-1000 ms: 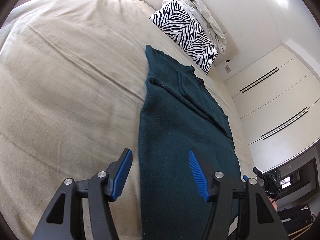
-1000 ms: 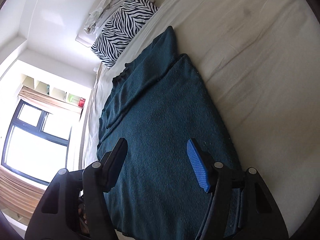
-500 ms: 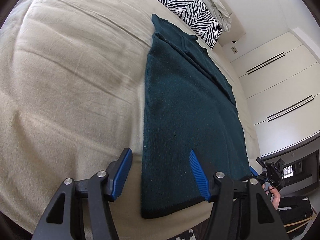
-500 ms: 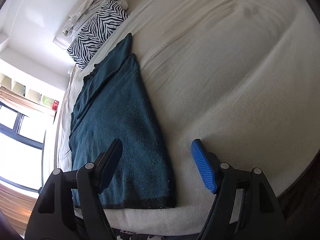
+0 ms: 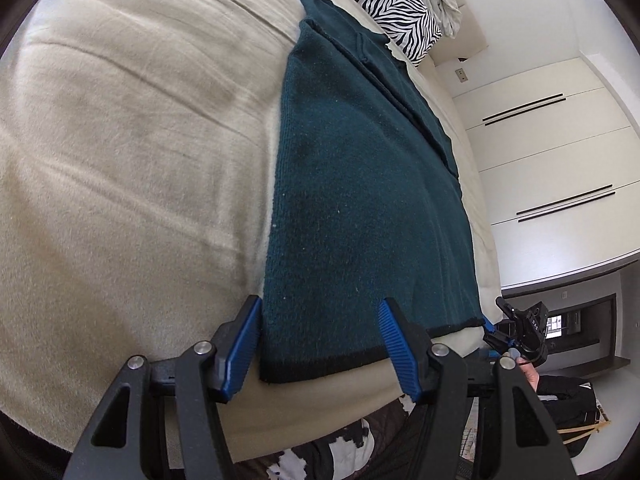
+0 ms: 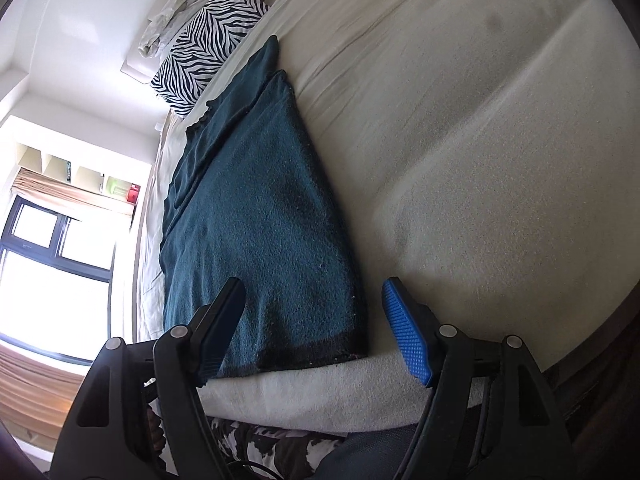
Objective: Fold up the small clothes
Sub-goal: 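Grasp the hem with both grippers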
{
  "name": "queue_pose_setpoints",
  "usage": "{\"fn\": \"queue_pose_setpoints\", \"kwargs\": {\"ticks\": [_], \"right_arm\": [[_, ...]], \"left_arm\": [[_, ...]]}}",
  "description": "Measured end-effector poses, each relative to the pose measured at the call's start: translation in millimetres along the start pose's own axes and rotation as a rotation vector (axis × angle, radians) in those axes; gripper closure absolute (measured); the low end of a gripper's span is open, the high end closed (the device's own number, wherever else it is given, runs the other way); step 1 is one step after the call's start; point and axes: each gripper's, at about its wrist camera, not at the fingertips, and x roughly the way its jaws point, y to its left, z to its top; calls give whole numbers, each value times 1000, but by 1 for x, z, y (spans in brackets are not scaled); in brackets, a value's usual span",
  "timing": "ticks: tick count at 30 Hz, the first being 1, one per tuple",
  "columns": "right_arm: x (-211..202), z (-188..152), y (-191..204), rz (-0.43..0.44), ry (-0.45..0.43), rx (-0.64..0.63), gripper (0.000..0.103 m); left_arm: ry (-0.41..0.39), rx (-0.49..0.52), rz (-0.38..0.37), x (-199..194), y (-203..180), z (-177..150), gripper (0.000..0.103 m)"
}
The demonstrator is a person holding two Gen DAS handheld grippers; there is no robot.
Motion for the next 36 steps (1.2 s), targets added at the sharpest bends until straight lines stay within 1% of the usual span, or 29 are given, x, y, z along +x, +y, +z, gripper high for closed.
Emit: {"fn": "queue_pose_setpoints", "kwargs": {"ticks": [2, 4, 7, 8, 10, 11, 21, 23, 24, 25, 26, 27, 30, 31, 32, 34, 36], "right_arm": [[-1, -1, 0, 1, 1, 4, 35], [-1, -1, -1, 2, 0, 11, 36], [-3, -1, -2, 5, 0, 24, 37], [-5, -1, -3, 6, 0, 27, 37], [-5, -1, -5, 2, 4, 34, 40], [-5, -1, -5, -2, 8, 36, 42], [-1, -2, -8, 4, 48, 42, 48], [3, -1, -8, -1, 60, 39, 55], [5, 0, -8, -3, 66, 38, 57], [8, 0, -8, -4, 74, 35, 60], [11, 1, -7, -8, 80, 30, 66], [13, 1, -7, -17, 83, 26, 69], [14, 1, -6, -24, 76, 26, 79], [14, 0, -7, -30, 74, 25, 89], [15, -1, -8, -37, 76, 23, 95], [14, -4, -8, -38, 69, 20, 96], [11, -7, -5, -29, 56, 13, 97]], "left_arm": [[8, -9, -2, 2, 1, 0, 45], [11, -17, 2, 4, 3, 4, 53], [13, -35, -7, 3, 9, 4, 62], [14, -41, -10, 3, 10, 4, 64], [16, -46, -8, 2, 13, 4, 71], [18, -46, -5, 2, 13, 5, 72], [33, -33, -5, 4, 7, 3, 72], [29, -36, 0, 4, 7, 3, 75], [28, -36, 9, 4, 8, 4, 81], [28, -37, 15, 4, 9, 4, 85], [26, -42, 13, 4, 11, 3, 88], [24, -47, 8, 4, 12, 3, 91], [6, -49, 5, 2, 13, 0, 92], [0, -48, 4, 1, 13, 0, 93], [-6, -49, 0, 0, 13, -1, 93], [-17, -58, -21, -4, 14, -2, 93], [-29, -80, -61, -8, 16, -2, 93]]}}
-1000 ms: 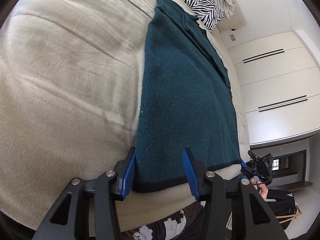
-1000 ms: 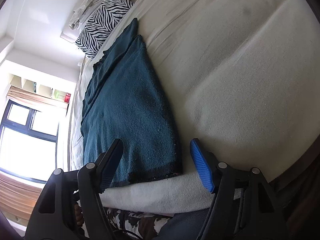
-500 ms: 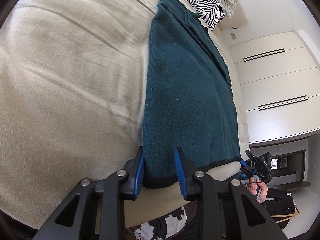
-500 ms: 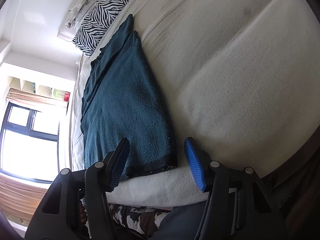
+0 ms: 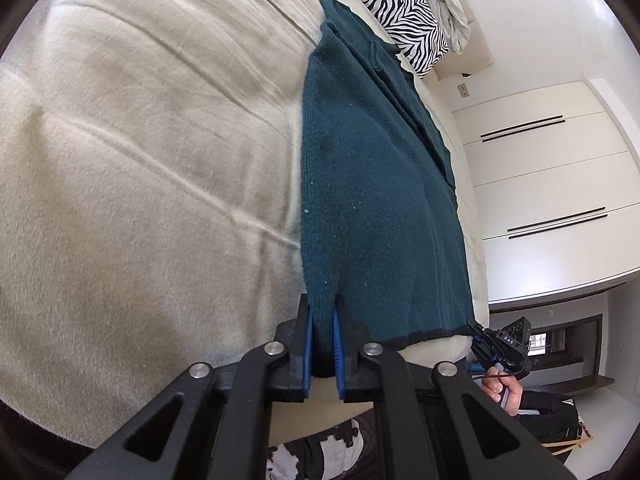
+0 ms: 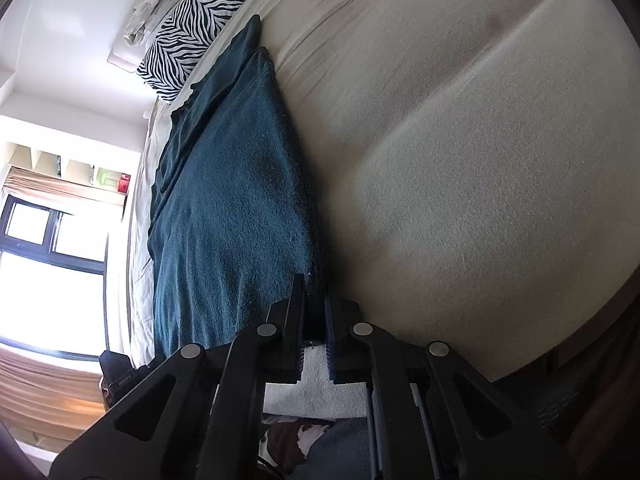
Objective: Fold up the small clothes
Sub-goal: 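Grasp the hem with both grippers, then lift the hem with both grippers and fold it toward the collar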
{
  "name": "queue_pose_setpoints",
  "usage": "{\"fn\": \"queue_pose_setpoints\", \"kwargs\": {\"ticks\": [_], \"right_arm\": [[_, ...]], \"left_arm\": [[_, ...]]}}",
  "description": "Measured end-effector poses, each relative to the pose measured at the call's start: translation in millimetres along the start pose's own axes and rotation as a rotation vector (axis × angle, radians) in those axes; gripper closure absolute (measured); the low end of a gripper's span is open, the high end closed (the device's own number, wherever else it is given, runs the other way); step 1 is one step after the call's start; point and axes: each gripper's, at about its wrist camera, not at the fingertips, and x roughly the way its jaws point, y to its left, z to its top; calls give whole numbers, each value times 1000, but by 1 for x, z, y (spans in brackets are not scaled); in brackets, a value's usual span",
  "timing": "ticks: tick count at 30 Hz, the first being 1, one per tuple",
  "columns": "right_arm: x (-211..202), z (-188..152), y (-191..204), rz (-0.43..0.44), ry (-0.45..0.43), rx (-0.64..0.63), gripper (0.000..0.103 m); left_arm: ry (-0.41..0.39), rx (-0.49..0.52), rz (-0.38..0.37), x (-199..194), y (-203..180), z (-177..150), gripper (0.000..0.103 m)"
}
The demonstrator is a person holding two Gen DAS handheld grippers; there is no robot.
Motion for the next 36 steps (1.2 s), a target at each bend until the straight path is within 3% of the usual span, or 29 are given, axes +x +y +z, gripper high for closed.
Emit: {"fn": "queue_pose_setpoints", "kwargs": {"ticks": [8, 19, 26, 36], "right_arm": [[-16, 4, 14, 87, -36, 6, 97], [-30, 27, 31, 259, -104, 64, 97], [-31, 65, 57, 322, -169, 58, 97], [-7, 143, 93, 313, -240, 51, 97]], "left_arm": [[-66, -33, -141, -24, -8, 7, 94], [-117, -70, -262, -37, -28, 28, 94], [-175, -100, -321, -44, -33, 58, 94], [-248, -88, -351, -39, -48, 126, 96]]}}
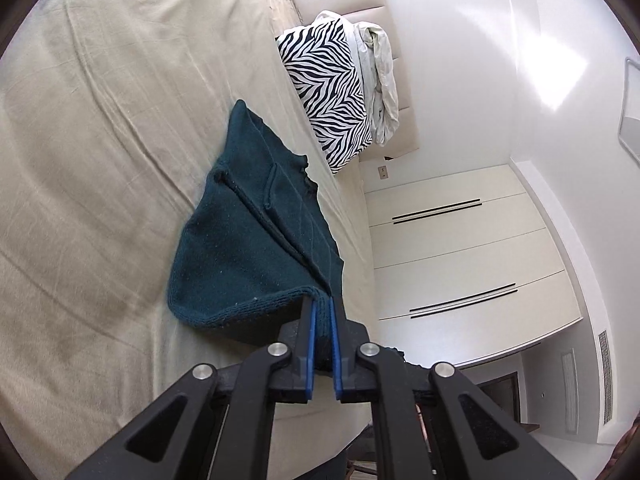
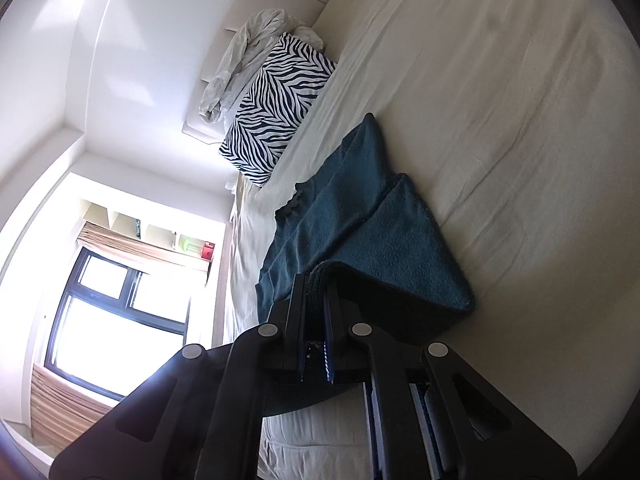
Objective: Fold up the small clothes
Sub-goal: 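Lift the hem with both grippers and fold it toward the collar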
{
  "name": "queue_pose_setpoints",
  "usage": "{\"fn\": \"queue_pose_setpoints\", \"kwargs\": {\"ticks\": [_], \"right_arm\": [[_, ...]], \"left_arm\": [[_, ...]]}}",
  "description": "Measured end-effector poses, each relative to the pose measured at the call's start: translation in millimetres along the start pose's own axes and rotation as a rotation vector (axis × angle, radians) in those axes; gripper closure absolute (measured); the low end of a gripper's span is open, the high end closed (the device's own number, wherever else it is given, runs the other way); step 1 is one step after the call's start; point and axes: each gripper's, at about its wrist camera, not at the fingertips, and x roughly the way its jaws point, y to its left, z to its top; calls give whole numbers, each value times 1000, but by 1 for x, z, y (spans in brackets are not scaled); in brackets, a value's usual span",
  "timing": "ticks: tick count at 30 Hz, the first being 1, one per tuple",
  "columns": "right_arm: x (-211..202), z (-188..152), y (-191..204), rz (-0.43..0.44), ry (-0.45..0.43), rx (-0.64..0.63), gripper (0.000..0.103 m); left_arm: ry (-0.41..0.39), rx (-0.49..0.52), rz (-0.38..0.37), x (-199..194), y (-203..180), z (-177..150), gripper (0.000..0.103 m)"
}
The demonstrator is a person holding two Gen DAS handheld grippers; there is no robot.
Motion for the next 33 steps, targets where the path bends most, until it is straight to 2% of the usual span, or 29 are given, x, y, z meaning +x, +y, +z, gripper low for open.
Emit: {"fn": "queue_pose_setpoints", "kwargs": {"ticks": [7, 14, 24, 29, 31, 33], "right_arm": [[49, 46, 23, -39, -29, -54, 97], [107, 96, 30, -91, -57, -79, 97], [205, 159, 20, -184, -54, -73, 97], [253, 182, 11, -256, -25, -90, 97], [272, 187, -1, -293, 0, -77, 96], [288, 190, -15, -318, 21, -51, 95]], "left_arm": [[-28, -10, -9, 34, -1, 51, 96], [-42, 21, 22, 72, -8, 103, 96], [-45, 33, 114, 139, 5, 173, 96], [-41, 68, 219, 174, 24, 194, 96], [-43, 93, 271, 185, 32, 199, 92], [-42, 100, 276, 190, 38, 201, 71]]}}
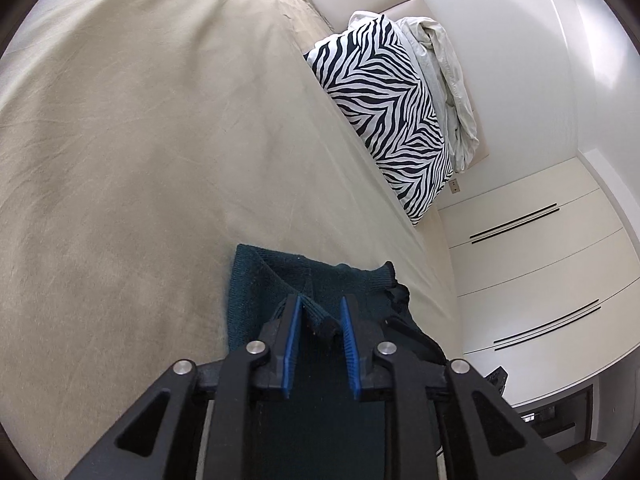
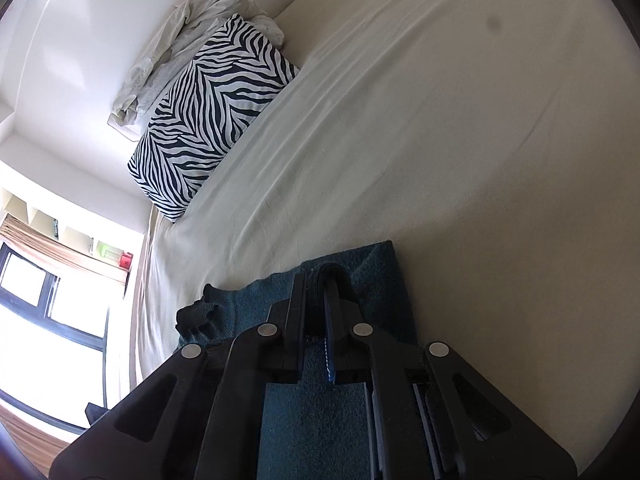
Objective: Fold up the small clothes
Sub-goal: 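Lift the hem with both grippers and fold it toward the collar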
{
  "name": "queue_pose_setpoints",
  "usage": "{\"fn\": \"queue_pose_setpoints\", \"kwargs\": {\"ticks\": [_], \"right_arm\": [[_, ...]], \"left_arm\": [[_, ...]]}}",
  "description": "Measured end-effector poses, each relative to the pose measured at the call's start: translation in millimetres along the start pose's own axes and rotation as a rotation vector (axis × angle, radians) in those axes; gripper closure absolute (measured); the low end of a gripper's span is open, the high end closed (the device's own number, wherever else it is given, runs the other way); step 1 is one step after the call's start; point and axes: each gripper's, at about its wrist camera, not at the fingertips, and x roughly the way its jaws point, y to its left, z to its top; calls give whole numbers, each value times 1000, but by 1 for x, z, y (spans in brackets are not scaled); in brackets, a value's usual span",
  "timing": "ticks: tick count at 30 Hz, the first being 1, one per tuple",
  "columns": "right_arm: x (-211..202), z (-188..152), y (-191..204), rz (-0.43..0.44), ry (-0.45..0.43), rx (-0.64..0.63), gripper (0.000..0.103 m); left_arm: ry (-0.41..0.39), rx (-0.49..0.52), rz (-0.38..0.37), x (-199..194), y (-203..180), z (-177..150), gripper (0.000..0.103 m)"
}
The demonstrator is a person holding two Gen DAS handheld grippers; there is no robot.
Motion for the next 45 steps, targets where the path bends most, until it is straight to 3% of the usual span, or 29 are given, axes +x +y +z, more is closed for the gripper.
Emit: {"fn": "queue_pose_setpoints", "kwargs": {"ticks": [3, 7, 13, 19, 26, 32, 37, 39, 45], "right_arm": [[13, 0, -9, 38, -3, 35, 84], [-5, -4, -9, 24, -74, 12, 44], [-41, -26, -5, -21, -65, -99, 43], [-62, -77, -3, -88, 8, -298, 48], [-77, -103, -36, -94, 42, -272, 64], [-84, -111, -38, -125, 47, -322, 76], [-91, -117, -29, -166, 30, -386, 93], [-92, -118, -28, -176, 27, -395, 95], [-99, -120, -29, -162, 18, -375, 97]], "left_arm": [[-5, 19, 7, -2, 1, -4, 54], [-7, 49, 25, -14, 0, -17, 54], [-9, 91, 43, -38, 0, -55, 54], [9, 151, 86, -52, 1, -94, 54], [18, 200, 123, -59, -1, -116, 54], [22, 225, 145, -56, -3, -125, 56], [27, 247, 175, -52, -5, -127, 80], [29, 242, 188, -50, -4, -126, 88], [33, 254, 210, -46, -2, -128, 92]]}}
